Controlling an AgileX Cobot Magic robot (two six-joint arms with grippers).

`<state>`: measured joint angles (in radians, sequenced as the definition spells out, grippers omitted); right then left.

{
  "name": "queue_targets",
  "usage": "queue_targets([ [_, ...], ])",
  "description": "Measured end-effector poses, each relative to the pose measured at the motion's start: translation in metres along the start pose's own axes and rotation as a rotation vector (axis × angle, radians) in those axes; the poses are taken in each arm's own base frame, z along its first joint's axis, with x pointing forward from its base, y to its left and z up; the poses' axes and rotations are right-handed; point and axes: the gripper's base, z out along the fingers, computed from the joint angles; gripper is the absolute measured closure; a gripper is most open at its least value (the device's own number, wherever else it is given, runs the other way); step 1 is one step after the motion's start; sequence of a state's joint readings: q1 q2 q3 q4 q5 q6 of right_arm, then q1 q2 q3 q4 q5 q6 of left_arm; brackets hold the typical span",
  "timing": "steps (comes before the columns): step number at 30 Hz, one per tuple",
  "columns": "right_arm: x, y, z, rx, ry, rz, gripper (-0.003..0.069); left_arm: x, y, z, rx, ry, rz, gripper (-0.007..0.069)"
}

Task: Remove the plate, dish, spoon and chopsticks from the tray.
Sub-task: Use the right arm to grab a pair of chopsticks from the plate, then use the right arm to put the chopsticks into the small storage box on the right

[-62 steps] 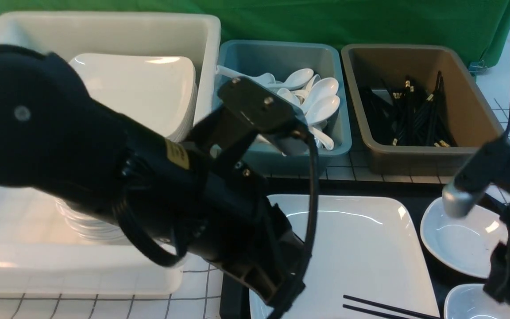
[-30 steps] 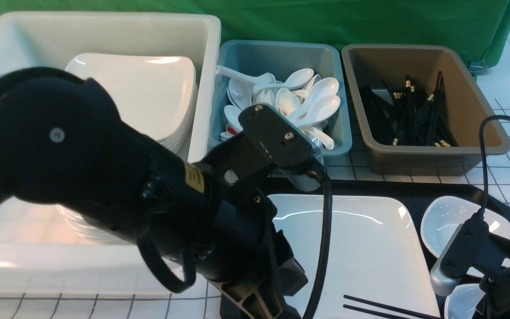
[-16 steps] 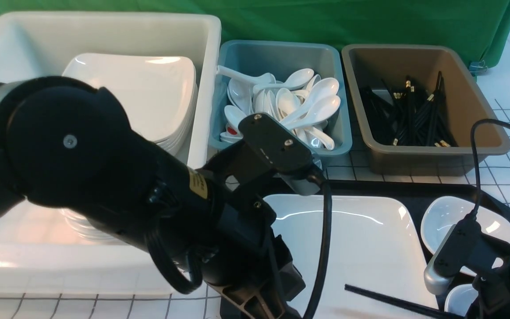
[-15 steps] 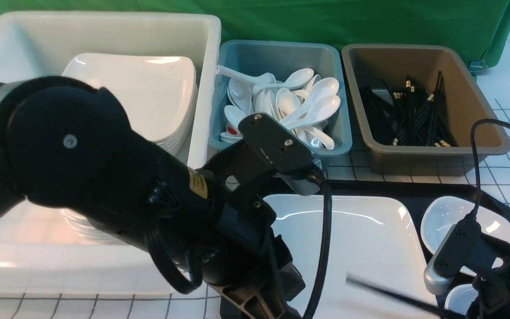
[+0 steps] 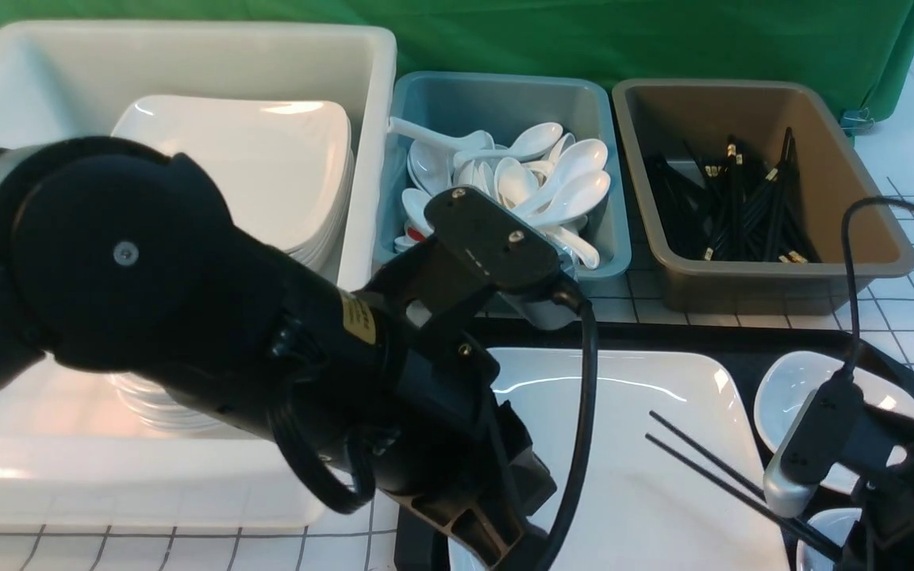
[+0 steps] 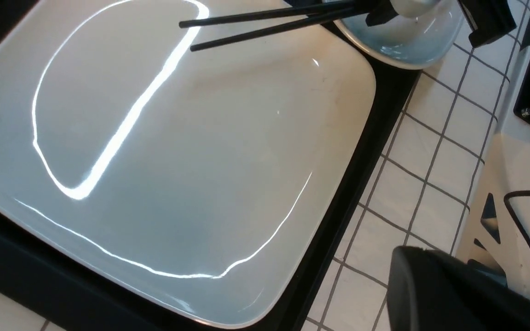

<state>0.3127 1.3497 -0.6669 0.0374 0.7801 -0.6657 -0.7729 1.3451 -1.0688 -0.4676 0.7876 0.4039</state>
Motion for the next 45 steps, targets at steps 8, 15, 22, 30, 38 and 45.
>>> queue_targets([
  [8, -0.008, -0.001, -0.042, 0.076, -0.128, -0.011, 0.0533, -0.010, 0.006, -0.001, -0.061, -0.115, -0.028, 0.0627],
  [15, -0.042, -0.035, -0.092, 0.306, -0.457, 0.122, 0.0533, -0.035, 0.023, -0.013, -0.179, -0.362, -0.043, 0.0627],
  [22, -0.078, -0.099, -0.119, 0.507, -0.719, 0.289, 0.0533, -0.066, 0.037, -0.034, -0.325, -0.685, -0.013, 0.0627],
  [30, -0.118, -0.174, -0.065, 0.464, -0.664, 0.449, 0.0533, -0.076, 0.047, 0.000, -0.276, -0.503, -0.014, 0.0627],
  [38, -0.131, -0.208, -0.026, 0.436, -0.620, 0.514, 0.0533, -0.078, 0.063, 0.015, -0.238, -0.313, -0.043, 0.0627],
  [45, -0.122, -0.219, -0.003, 0.395, -0.562, 0.602, 0.0387, -0.077, 0.064, 0.013, -0.249, -0.279, -0.027, 0.0627],
])
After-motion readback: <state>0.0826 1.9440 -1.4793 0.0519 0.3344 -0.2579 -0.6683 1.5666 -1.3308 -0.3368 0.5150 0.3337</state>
